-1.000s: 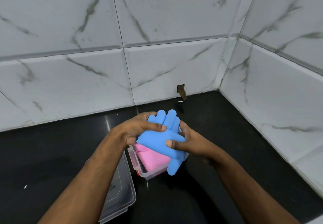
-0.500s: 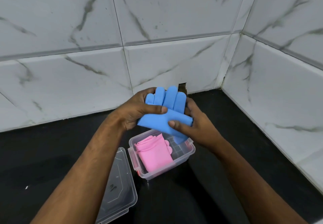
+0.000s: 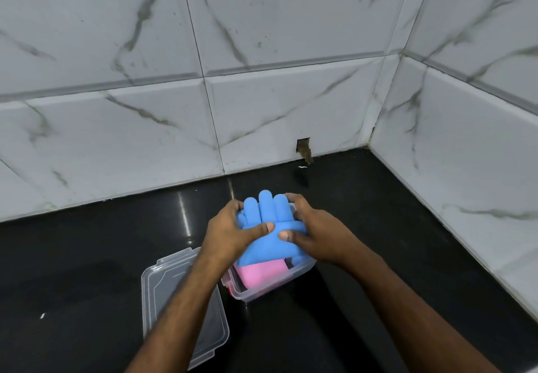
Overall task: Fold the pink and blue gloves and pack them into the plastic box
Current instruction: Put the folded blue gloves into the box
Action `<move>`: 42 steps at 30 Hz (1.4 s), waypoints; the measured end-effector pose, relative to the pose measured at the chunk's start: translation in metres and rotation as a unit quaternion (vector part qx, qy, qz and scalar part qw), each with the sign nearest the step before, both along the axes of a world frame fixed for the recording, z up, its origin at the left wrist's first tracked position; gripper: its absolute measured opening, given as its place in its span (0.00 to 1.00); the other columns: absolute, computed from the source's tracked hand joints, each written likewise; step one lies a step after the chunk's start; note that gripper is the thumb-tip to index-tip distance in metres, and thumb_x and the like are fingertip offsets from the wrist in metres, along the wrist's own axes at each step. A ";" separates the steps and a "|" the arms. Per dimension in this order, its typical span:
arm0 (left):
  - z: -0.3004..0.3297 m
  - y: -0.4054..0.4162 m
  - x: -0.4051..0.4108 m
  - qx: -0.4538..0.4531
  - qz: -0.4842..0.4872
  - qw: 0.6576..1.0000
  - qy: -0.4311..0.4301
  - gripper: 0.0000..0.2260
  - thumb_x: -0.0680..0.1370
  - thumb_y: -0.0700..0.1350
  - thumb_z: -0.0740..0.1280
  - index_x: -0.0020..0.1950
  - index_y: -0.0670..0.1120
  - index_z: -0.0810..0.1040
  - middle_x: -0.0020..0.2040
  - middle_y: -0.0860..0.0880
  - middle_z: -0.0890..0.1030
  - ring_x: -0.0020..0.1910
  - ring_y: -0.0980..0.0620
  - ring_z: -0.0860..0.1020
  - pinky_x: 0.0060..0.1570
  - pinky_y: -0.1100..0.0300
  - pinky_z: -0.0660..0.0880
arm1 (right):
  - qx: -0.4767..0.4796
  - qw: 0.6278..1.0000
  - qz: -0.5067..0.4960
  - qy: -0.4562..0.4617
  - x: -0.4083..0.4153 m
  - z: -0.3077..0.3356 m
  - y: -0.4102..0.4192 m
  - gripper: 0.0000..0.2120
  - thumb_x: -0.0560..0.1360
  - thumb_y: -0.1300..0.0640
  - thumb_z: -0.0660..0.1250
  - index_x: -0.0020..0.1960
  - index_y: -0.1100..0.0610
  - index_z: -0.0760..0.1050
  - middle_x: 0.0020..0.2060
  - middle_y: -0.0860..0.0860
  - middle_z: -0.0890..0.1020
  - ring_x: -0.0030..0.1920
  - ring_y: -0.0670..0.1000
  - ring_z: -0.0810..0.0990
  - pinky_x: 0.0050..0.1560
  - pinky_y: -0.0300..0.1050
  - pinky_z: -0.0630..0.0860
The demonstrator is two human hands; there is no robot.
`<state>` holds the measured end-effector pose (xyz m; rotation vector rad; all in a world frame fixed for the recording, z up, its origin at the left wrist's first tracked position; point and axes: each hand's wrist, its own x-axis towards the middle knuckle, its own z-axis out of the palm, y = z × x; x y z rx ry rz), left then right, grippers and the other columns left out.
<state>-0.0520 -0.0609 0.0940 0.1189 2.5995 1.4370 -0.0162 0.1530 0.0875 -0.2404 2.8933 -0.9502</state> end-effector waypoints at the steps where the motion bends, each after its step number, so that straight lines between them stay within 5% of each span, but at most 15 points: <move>1: -0.002 -0.001 0.004 -0.025 0.001 1.000 0.007 0.23 0.67 0.58 0.81 0.53 0.51 0.76 0.48 0.54 0.82 0.45 0.54 0.81 0.38 0.61 0.75 | 0.022 1.000 0.018 -0.011 -0.004 0.000 0.000 0.34 0.79 0.43 0.66 0.78 0.44 0.53 0.65 0.49 0.79 0.59 0.53 0.81 0.60 0.53 0.77; 7: -0.007 -0.003 0.017 -0.189 -0.021 0.981 0.039 0.21 0.71 0.60 0.77 0.48 0.46 0.76 0.41 0.52 0.78 0.38 0.55 0.75 0.33 0.61 0.67 | 0.163 0.976 0.100 -0.107 -0.026 0.000 -0.002 0.28 0.81 0.39 0.59 0.78 0.47 0.60 0.70 0.53 0.75 0.68 0.60 0.71 0.63 0.51 0.65; 10: -0.009 0.002 0.018 -0.242 -0.034 0.969 0.040 0.22 0.73 0.60 0.75 0.55 0.45 0.76 0.49 0.47 0.81 0.47 0.47 0.79 0.42 0.56 0.70 | 0.205 0.959 0.110 -0.161 -0.029 -0.001 -0.009 0.25 0.83 0.40 0.56 0.77 0.48 0.61 0.73 0.54 0.72 0.73 0.61 0.64 0.70 0.55 0.60; 15: -0.014 0.003 0.017 -0.414 -0.062 0.899 0.126 0.25 0.77 0.67 0.64 0.68 0.54 0.75 0.60 0.51 0.82 0.62 0.47 0.73 0.59 0.51 0.66 | 0.251 0.949 0.131 -0.142 -0.030 -0.002 -0.018 0.22 0.85 0.44 0.52 0.73 0.54 0.64 0.70 0.57 0.75 0.72 0.59 0.69 0.72 0.53 0.55; 19: -0.017 0.003 0.015 -0.398 -0.049 0.906 0.134 0.26 0.76 0.67 0.66 0.68 0.53 0.73 0.63 0.52 0.75 0.63 0.49 0.70 0.60 0.52 0.66 | 0.227 0.968 0.088 -0.068 -0.024 -0.005 -0.020 0.27 0.83 0.41 0.57 0.76 0.53 0.57 0.68 0.56 0.76 0.66 0.59 0.75 0.68 0.57 0.62; 24: -0.024 0.003 0.020 -0.320 -0.095 0.916 0.223 0.25 0.77 0.58 0.70 0.71 0.53 0.70 0.67 0.53 0.73 0.63 0.50 0.73 0.61 0.54 0.71 | 0.216 0.956 0.099 0.169 -0.011 -0.019 -0.023 0.33 0.76 0.43 0.70 0.75 0.47 0.58 0.68 0.48 0.71 0.64 0.51 0.75 0.58 0.51 0.77; 30: -0.036 -0.001 0.024 -0.355 -0.150 0.899 0.206 0.21 0.84 0.56 0.56 0.77 0.54 0.68 0.74 0.53 0.71 0.71 0.52 0.70 0.70 0.55 0.66 | 0.215 0.963 0.127 0.103 -0.010 -0.035 -0.015 0.24 0.83 0.44 0.55 0.76 0.51 0.67 0.74 0.49 0.71 0.72 0.50 0.70 0.70 0.51 0.69; 42: -0.028 0.003 0.008 -0.370 -0.197 0.894 0.157 0.18 0.83 0.55 0.61 0.70 0.49 0.76 0.66 0.50 0.78 0.66 0.49 0.75 0.67 0.53 0.70 | 0.216 0.971 0.098 0.036 -0.010 -0.030 -0.022 0.23 0.84 0.45 0.55 0.77 0.52 0.66 0.74 0.51 0.71 0.72 0.51 0.70 0.72 0.50 0.65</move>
